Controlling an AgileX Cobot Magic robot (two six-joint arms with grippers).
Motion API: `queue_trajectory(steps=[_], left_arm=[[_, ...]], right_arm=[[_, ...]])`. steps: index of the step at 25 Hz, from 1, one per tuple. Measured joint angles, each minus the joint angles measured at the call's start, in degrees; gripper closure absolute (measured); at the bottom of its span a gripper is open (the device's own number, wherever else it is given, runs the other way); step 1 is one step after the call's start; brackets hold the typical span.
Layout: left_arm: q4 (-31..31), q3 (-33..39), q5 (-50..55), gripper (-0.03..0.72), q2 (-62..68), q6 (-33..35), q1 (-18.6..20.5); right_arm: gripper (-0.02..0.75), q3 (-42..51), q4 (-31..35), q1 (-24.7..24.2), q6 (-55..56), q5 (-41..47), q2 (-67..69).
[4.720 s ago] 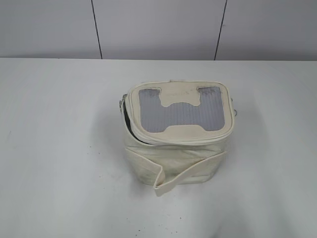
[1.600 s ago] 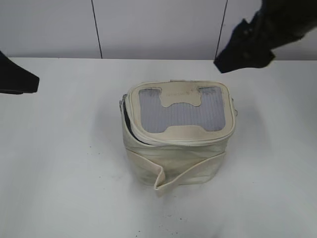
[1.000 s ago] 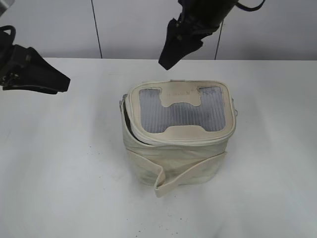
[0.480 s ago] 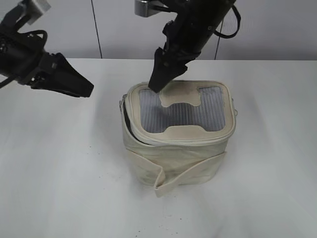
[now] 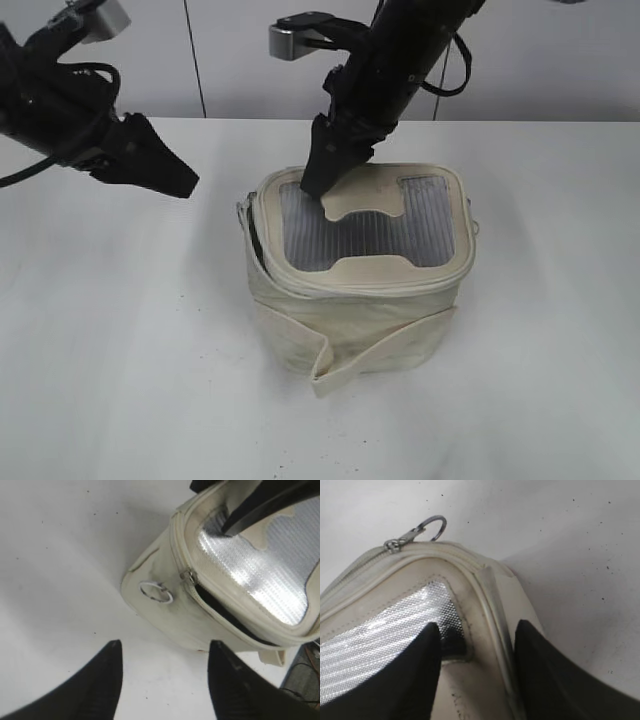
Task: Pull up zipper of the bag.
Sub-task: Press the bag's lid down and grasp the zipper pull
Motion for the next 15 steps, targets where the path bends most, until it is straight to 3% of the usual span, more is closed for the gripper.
queue_trajectory(steps=[6,10,15], left_arm=[[2.48,-0.52,-3.69,0.260,0.00,0.04,-2.53],[2.94,-0.52,-4.87,0.259,0.00,0.04,-3.03],[6.53,-0.52,-5.84,0.225,0.00,0.04,-3.03]], right_arm=[[0.529,-0.12,-0.10,0.00,0.00,0.00,0.40],[0.680,-0.12,-0.24,0.00,-0.11,0.00,0.65],[0.696,-0.36,-0.24,0.00,-0.19,0.00,0.71]])
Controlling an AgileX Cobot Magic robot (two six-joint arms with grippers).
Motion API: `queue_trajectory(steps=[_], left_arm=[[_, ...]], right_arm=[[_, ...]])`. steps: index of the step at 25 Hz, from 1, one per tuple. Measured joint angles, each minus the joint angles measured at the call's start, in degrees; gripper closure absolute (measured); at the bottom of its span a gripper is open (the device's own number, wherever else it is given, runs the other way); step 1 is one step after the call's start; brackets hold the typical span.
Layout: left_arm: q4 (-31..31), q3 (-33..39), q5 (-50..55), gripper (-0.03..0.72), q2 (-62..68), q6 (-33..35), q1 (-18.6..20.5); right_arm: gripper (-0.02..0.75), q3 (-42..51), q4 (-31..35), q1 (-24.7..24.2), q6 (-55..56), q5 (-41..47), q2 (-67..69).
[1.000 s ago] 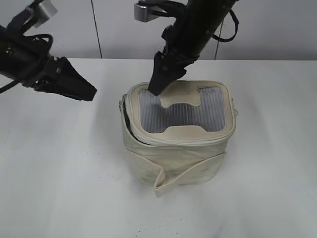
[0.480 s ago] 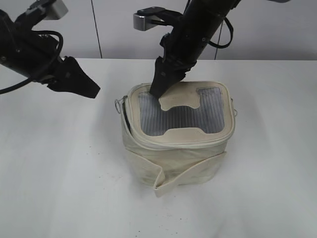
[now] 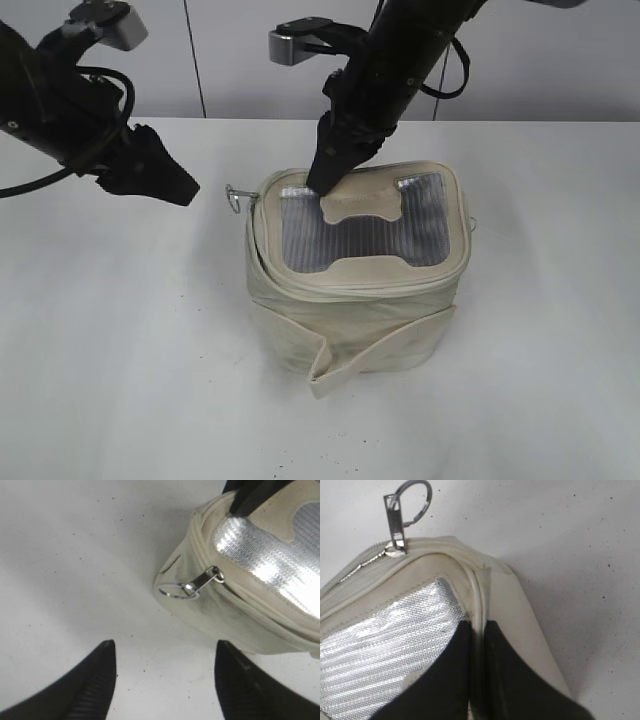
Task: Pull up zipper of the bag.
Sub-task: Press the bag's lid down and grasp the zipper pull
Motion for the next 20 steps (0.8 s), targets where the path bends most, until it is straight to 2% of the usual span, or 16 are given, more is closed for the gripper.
queue_trajectory(steps=[4,7,12,20], left_arm=[[3.44,0.00,-1.40,0.195,0.00,0.70,-0.40],[5.08,0.00,-3.36,0.184,0.00,4.48,-1.87],[11.54,0.00,-9.24,0.176,0.00,9.71,-6.59],[20.63,0.00,-14.11,0.176,0.00,10.49,-13.16]], right_arm=[[0.697,-1.52,-0.26,0.00,-0.04,0.98,0.44],[0.697,-2.38,-0.49,0.02,-0.04,1.27,0.56],[0.698,-2.50,-0.70,0.02,0.02,1.31,0.56],[0.698,-2.50,-0.77,0.02,0.02,1.31,0.56]])
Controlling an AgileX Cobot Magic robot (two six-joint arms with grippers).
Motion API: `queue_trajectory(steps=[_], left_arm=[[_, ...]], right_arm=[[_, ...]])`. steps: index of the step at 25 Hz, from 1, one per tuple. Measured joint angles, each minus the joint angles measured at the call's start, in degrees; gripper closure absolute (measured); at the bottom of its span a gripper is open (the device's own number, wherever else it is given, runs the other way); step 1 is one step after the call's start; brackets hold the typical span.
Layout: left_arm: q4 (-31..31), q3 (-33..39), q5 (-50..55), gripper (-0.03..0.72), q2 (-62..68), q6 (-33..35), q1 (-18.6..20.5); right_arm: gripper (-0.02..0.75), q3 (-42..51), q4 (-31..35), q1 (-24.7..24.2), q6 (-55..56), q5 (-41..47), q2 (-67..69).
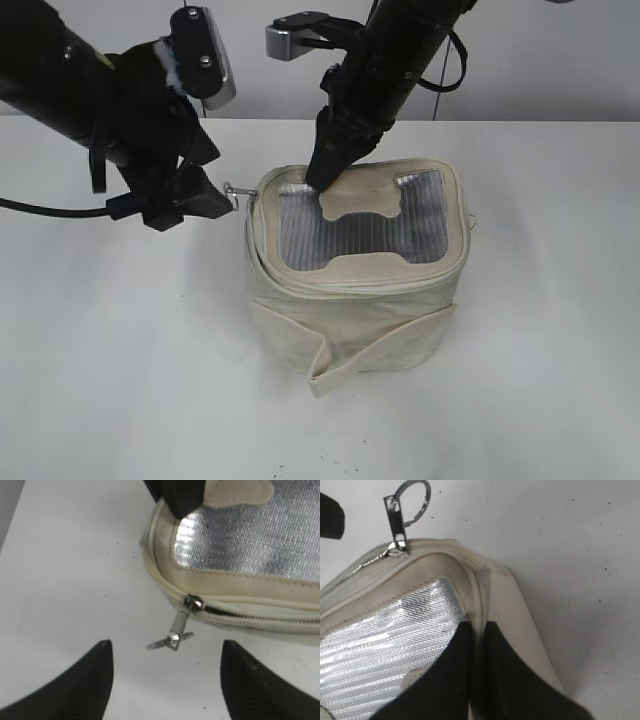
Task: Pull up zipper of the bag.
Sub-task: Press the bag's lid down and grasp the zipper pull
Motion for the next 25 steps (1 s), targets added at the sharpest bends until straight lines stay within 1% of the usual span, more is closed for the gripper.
queue_trajectory(steps=[4,9,12,18,25], left_arm=[[1.69,0.00,-4.01,0.176,0.00,0.00,-1.78],[5.45,0.00,-6.25,0.176,0.00,0.00,-2.16],[6.00,0.00,-5.74,0.177,0.00,0.02,-2.16],[6.21,0.00,-1.26,0.177,0.00,0.02,-2.16],[6.86,0.00,-2.48,0.193,2.31,0.07,-2.60]], right_arm=[[0.698,0.00,0.00,0.18,0.00,0.00,0.00],[0.698,0.00,-0.06,0.18,0.00,0.00,0.00],[0.698,0.00,-0.06,0.18,0.00,0.00,0.00],[0.699,0.00,-0.11,0.18,0.00,0.00,0.00],[0.699,0.00,-0.11,0.18,0.00,0.00,0.00]])
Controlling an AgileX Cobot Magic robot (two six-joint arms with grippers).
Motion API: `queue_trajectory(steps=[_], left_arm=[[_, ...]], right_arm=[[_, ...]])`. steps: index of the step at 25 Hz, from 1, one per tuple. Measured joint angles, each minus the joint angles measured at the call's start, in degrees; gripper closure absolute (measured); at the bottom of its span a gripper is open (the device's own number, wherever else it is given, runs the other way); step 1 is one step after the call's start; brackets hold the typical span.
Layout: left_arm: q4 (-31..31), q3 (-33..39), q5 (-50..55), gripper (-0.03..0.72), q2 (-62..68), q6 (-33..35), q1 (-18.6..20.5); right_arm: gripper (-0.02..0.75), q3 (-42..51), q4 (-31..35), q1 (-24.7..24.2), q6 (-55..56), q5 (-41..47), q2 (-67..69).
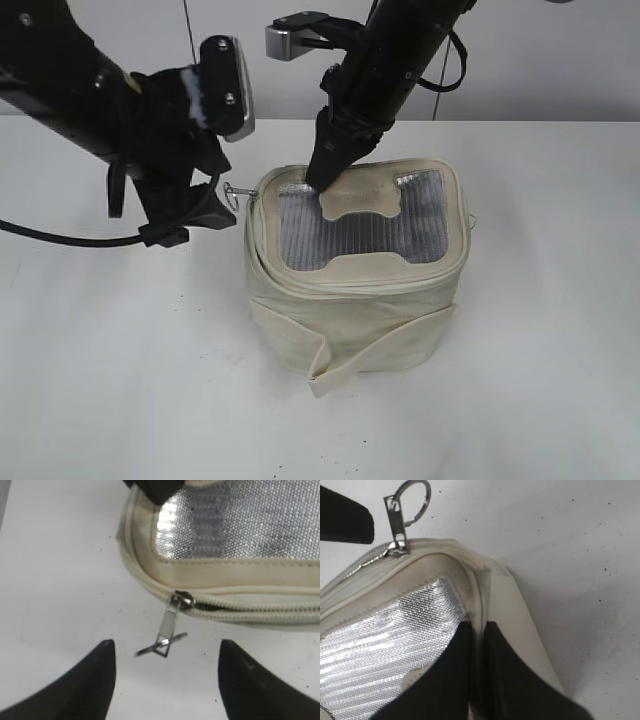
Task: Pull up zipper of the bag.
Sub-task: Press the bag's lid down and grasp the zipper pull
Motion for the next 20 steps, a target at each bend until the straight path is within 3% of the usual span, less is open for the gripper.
queue_trajectory(steps=[7,12,18,20], left_arm=[[3.28,0.00,-2.41,0.269,1.79,-0.01,-2.59],[5.62,0.00,-2.52,0.479,2.23,-0.60,-2.65],[8.84,0.00,-2.01,0.662,2.23,-5.65,-2.65],[9.12,0.00,-1.73,0.684,2.23,-6.66,-2.65]], right_arm=[[0.699,0.00,0.00,0.00,0.00,0.00,0.00],[0.699,0.00,0.00,0.00,0.00,0.00,0.00],[0.700,0.00,0.00,0.00,0.00,0.00,0.00],[0.700,0.00,0.00,0.06,0.00,0.00,0.00]])
